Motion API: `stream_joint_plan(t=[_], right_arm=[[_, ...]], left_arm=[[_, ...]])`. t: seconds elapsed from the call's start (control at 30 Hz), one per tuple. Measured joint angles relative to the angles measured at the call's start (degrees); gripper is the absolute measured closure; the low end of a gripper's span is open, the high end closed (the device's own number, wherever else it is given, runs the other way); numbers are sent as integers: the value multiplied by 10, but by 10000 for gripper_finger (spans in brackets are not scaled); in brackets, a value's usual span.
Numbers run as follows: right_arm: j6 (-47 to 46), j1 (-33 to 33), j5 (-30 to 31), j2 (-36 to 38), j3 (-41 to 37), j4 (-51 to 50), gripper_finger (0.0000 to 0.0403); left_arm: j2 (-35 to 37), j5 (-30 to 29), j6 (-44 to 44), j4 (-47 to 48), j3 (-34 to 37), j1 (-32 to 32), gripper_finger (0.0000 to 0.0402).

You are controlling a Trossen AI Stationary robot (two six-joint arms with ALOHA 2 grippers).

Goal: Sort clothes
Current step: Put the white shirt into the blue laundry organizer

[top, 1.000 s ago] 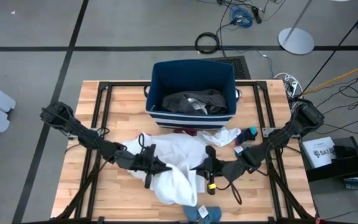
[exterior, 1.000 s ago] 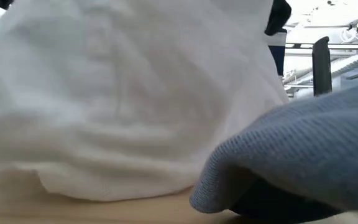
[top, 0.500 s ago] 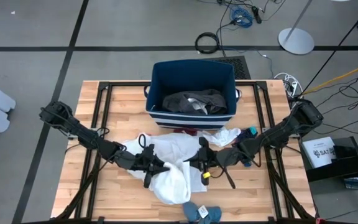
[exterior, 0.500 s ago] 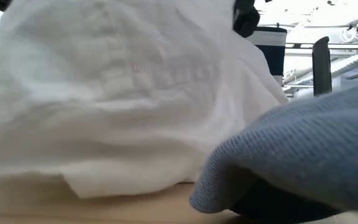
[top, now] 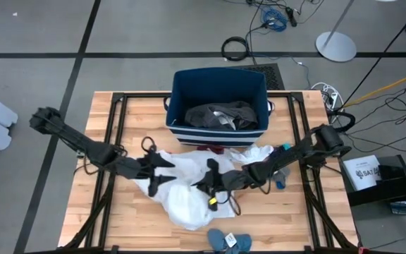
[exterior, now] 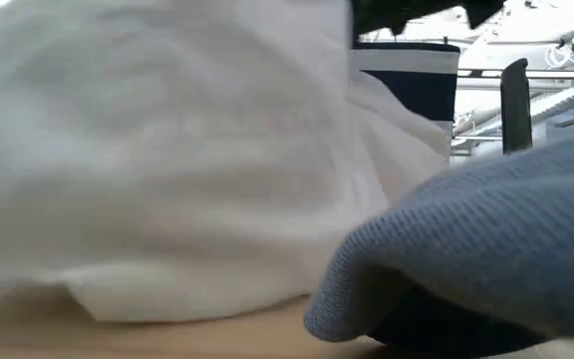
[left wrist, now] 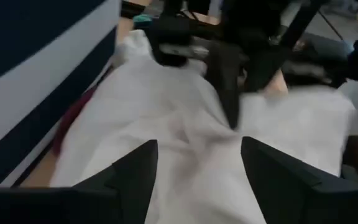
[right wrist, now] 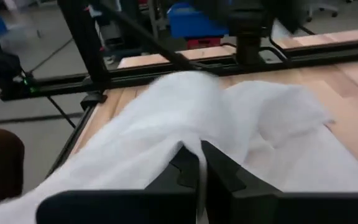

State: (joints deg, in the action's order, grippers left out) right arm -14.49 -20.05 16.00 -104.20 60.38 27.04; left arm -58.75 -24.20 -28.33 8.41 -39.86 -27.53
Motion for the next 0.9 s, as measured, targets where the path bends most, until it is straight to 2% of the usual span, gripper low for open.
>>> stream_joint_plan(t=[0.23,0.43,0.73,0.8,0.9], right_arm=[[47,1,2,-49,107,-137,403],[62,1,4,-50,123,-152,403],[53,6,4,-50,122,-166,403],[53,5,4,-50,122,-170,403],[52,5,4,-50,122,-188,403]], left_arm=[[22,-31,-107,180,0,-21,176],[22,-32,-128,190,0,-33,178],[20,-51,-223,254,0,-39,178],[20,-61,-231,254,7,-45,178],[21,-71,-289,256,30,-59,179]])
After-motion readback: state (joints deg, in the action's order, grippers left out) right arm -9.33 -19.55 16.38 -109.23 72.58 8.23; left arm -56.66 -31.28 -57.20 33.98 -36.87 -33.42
